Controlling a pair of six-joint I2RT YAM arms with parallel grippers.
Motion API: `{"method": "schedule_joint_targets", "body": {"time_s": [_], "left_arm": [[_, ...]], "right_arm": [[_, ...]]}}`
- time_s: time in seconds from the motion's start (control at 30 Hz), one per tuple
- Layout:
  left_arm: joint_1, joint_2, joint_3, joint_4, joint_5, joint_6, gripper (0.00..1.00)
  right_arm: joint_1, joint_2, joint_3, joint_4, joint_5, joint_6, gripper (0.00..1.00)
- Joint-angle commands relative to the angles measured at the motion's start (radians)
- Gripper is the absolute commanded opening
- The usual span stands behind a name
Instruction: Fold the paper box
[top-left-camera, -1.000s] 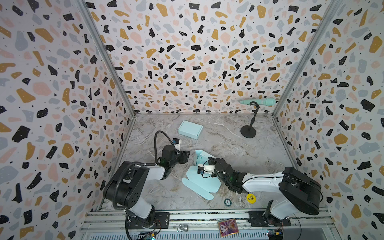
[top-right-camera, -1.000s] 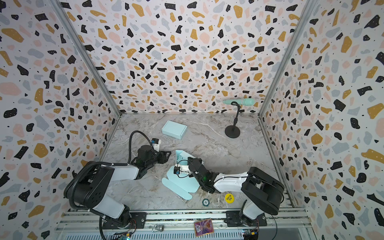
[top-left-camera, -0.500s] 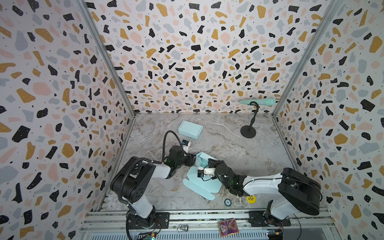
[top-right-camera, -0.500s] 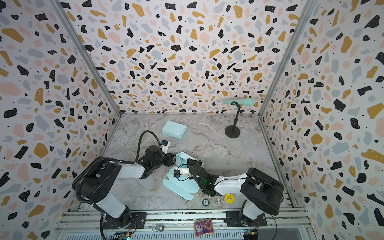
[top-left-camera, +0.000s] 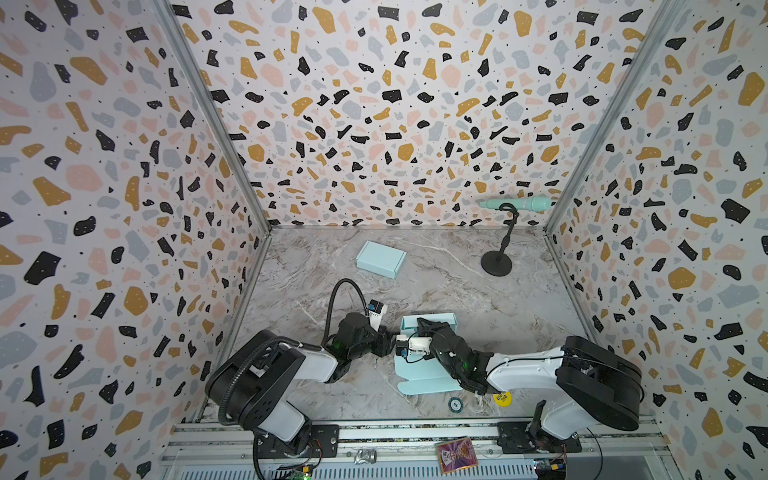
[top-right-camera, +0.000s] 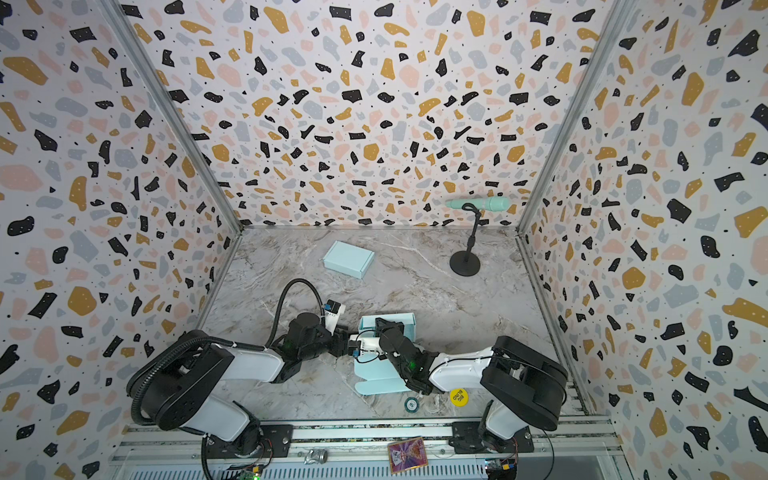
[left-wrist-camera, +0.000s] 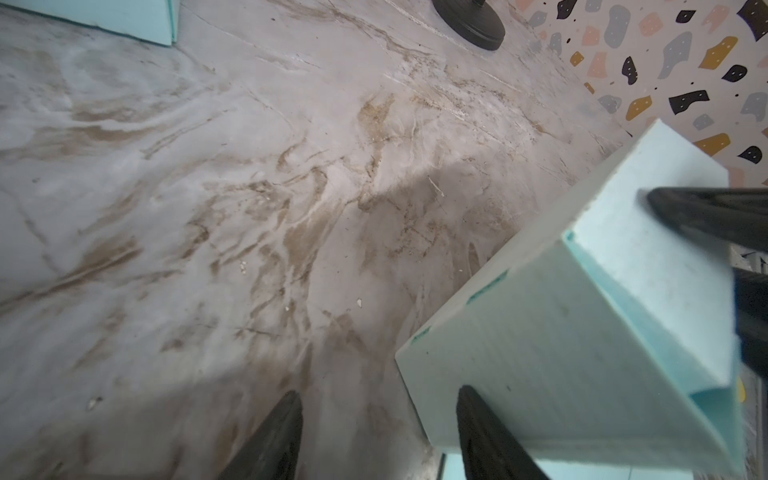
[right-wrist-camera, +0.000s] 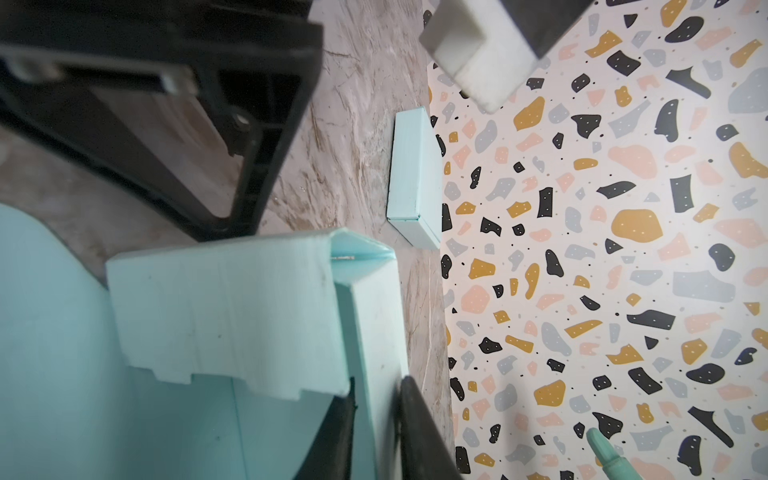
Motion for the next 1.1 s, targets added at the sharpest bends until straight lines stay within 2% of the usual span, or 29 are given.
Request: {"method": "schedule_joint_targets", "body": {"time_s": [0.0,0.23,0.6,0.83,1.07], "left_arm": [[-0.006,-0.019,-0.035,0.123,0.005,-0.030,0.61],[-0.044,-0.131,-0.122,0.162,-0.018,-0.061,0.62],[-0.099,-0.190,-0.162,0.163,-0.061,-0.060,0.65],[-0.107,-0.135,-0.159,0.226,-0.068,-0.040,0.65],[-0.107,-0.037,-0.060,0.206,-0.075,0.016,0.64]], "right_arm": [[0.016,-0.025,-0.026,-0.022,-0.026,0.020,0.22],[0.020,-0.045,-0.033,-0.024,-0.039,0.023,0.22],[0.026,-0.043,-0.041,-0.022,-0.055,0.029,0.21],[0.027,-0.061,-0.048,-0.023,-0.065,0.037,0.21],[0.040,-0.055,-0.048,-0.021,-0.063,0.037,0.21]]}}
